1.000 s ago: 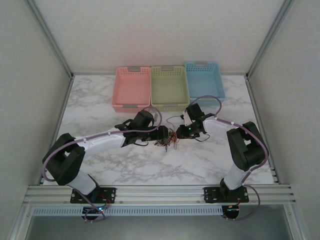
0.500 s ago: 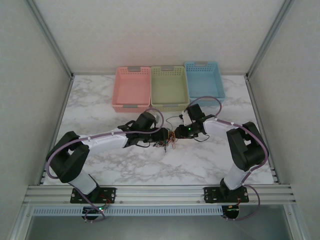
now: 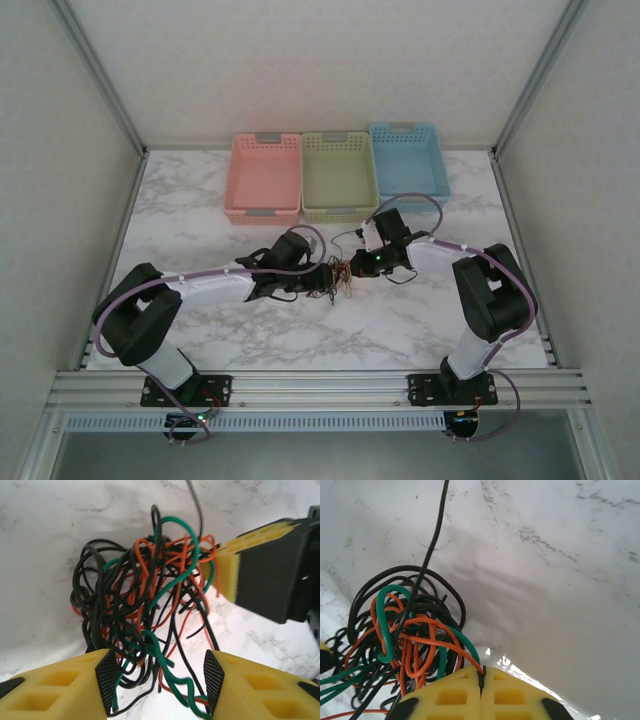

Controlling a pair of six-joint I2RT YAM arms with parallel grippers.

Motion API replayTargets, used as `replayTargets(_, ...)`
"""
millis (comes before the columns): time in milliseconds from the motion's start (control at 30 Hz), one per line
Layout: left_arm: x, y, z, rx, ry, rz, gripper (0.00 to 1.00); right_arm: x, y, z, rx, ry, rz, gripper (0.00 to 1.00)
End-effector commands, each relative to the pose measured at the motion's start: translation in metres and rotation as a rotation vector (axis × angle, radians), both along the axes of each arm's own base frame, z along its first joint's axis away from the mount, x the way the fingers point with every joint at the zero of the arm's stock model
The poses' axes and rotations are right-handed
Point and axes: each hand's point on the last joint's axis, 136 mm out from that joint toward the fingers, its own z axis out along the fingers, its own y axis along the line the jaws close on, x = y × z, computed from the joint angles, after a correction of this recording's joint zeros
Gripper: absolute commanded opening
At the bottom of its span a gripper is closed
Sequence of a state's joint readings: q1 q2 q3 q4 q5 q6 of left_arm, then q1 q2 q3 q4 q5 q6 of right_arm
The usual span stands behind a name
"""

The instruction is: Untangle the cables

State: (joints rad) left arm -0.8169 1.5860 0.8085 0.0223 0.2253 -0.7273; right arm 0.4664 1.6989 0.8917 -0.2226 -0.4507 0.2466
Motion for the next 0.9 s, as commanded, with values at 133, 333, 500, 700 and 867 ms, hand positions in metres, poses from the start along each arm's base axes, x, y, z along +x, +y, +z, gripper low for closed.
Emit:
replayTargets(133, -0.012, 0.020, 0.017, -0.010, -0.038, 0.043, 0.54, -0.011, -0.003, 0.028, 0.047, -0.051, -0.002, 0.00)
replayTargets(333, -0.022, 0.047, 0.045, -0.007, -0.101, 0.078, 0.59, -0.025, -0.014, 0.048, 0.058, -0.097, -0.025, 0.00)
replayTargets(500, -0.027, 0.067, 0.047, 0.034, -0.107, 0.107, 0.70, -0.030, -0.024, 0.063, 0.059, -0.116, -0.095, 0.00)
replayTargets(700, -0.024, 0.059, 0.034, 0.020, -0.085, 0.103, 0.74, -0.036, -0.034, 0.071, 0.050, -0.150, -0.127, 0.00)
replayTargets(867, -0.016, 0.043, 0.024, -0.005, -0.082, 0.079, 0.66, -0.038, -0.039, 0.059, 0.013, -0.134, -0.141, 0.00)
